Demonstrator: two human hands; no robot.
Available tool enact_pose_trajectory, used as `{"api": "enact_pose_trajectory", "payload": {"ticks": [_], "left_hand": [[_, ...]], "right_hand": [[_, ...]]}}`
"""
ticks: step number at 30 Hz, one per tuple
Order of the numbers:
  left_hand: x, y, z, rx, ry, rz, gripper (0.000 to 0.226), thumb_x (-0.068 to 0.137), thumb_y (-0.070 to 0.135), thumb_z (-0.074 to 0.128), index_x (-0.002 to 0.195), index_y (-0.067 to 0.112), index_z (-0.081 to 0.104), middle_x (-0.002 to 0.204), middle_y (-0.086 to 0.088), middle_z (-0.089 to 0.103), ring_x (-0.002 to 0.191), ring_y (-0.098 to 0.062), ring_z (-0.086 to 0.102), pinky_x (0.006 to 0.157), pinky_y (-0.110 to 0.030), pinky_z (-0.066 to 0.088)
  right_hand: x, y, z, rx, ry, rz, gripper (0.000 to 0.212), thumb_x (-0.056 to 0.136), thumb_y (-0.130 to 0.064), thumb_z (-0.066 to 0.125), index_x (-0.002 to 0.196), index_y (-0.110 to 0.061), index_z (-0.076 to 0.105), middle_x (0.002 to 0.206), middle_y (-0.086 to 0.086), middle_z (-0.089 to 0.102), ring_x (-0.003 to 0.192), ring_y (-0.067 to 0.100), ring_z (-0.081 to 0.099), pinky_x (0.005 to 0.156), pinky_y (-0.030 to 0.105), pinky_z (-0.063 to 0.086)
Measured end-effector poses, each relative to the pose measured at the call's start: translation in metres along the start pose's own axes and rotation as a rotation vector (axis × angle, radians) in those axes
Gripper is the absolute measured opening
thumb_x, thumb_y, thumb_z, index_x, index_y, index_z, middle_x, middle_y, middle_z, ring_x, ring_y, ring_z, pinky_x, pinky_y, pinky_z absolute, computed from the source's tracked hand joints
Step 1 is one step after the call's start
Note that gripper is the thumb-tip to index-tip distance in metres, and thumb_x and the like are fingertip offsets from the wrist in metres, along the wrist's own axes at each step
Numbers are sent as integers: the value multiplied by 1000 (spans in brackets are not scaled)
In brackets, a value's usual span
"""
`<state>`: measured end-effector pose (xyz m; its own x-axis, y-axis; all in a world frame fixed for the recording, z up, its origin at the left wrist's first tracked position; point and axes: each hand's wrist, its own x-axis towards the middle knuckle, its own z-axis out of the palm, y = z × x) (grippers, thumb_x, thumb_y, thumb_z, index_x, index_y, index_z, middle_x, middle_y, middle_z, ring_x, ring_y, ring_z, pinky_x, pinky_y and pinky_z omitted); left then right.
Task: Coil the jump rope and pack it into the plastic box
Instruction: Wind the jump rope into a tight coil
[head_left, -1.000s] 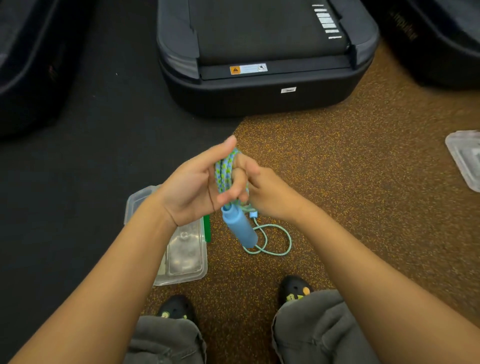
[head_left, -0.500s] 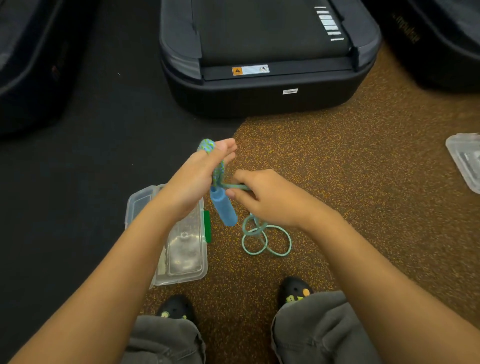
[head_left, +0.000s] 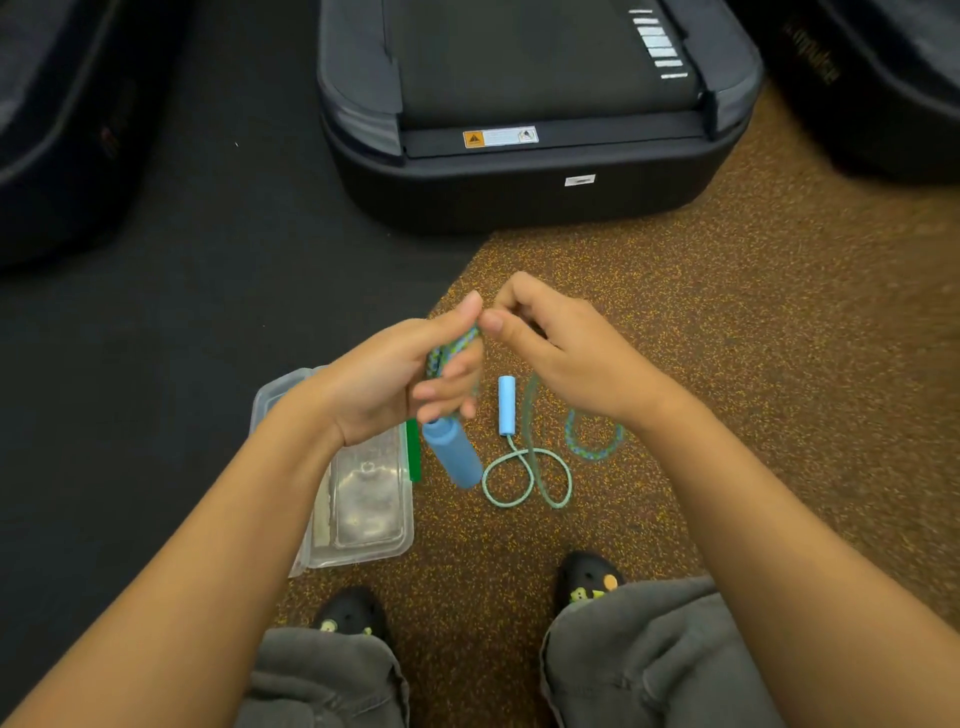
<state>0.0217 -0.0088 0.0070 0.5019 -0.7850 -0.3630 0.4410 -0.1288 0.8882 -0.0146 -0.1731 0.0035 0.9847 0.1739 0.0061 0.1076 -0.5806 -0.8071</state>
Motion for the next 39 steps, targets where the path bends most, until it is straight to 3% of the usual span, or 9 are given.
{"api": "enact_pose_trajectory", "payload": {"ticks": [6, 9, 12, 14, 21, 24, 27, 31, 39], "left_hand": [[-1, 8, 1, -472, -31, 174, 44, 87, 34, 37, 50, 17, 54, 31, 10, 39, 28, -3, 33, 54, -19, 48], [1, 9, 2, -543, 125, 274, 38, 83, 31, 41, 68, 16, 72, 51, 8, 61, 37, -2, 46, 63, -18, 52], [7, 4, -3, -556, 211, 332, 34, 85, 23, 42, 97, 11, 71, 94, -2, 75, 76, -7, 70, 83, -20, 54], [11, 1, -8, -543, 325, 348, 31, 92, 15, 37, 110, 9, 61, 102, -2, 73, 95, -10, 68, 92, -23, 50], [21, -17, -12, -156, 598, 296, 28, 97, 6, 36, 122, 6, 49, 123, -9, 58, 110, -12, 58, 94, -17, 46], [20, -22, -9, 318, 534, 241, 23, 96, 8, 41, 110, 11, 59, 113, -4, 63, 97, -2, 61, 91, -18, 48], [17, -23, -8, 594, 448, 143, 34, 92, 34, 44, 91, 9, 68, 87, -19, 68, 77, -14, 59, 74, -37, 48], [9, -13, 2, 597, 301, 78, 61, 95, 48, 31, 53, 12, 56, 55, -6, 57, 59, -16, 52, 72, -31, 42], [1, -7, -6, 411, 233, 36, 46, 78, 64, 46, 63, 27, 68, 46, 4, 35, 51, -14, 41, 73, -30, 43]], "right_hand": [[1, 2, 10, -51, -58, 11, 27, 98, -32, 34, 71, -29, 38, 61, -10, 43, 55, 2, 42, 54, 16, 32], [0, 3, 19, -112, -141, 29, 20, 98, -28, 34, 94, -15, 49, 69, 0, 55, 61, 14, 50, 57, 31, 32], [-1, 2, 26, -170, -188, 28, 19, 98, -26, 37, 102, -9, 43, 88, 19, 61, 79, 33, 56, 67, 39, 37], [-3, 1, 27, -227, -235, 10, 15, 97, -25, 38, 96, -11, 42, 88, 20, 61, 79, 34, 57, 68, 41, 42], [-8, -6, 32, -309, -323, -51, 18, 94, -28, 46, 78, -20, 42, 72, 4, 55, 68, 26, 54, 63, 38, 41], [-8, -8, 26, -279, -272, -59, 23, 92, -28, 51, 71, -20, 46, 57, -8, 42, 53, 11, 40, 58, 32, 29], [-8, -7, 12, -216, -160, -36, 19, 89, -30, 56, 80, -15, 63, 57, -6, 50, 50, 9, 42, 54, 20, 33], [-7, 1, -5, -86, -12, 18, 27, 84, -37, 60, 73, -14, 66, 59, 5, 61, 54, 7, 45, 51, 15, 34], [-4, 1, -7, 57, 18, 92, 30, 86, -39, 56, 79, -11, 64, 58, -5, 55, 50, 2, 45, 51, 12, 33]]}}
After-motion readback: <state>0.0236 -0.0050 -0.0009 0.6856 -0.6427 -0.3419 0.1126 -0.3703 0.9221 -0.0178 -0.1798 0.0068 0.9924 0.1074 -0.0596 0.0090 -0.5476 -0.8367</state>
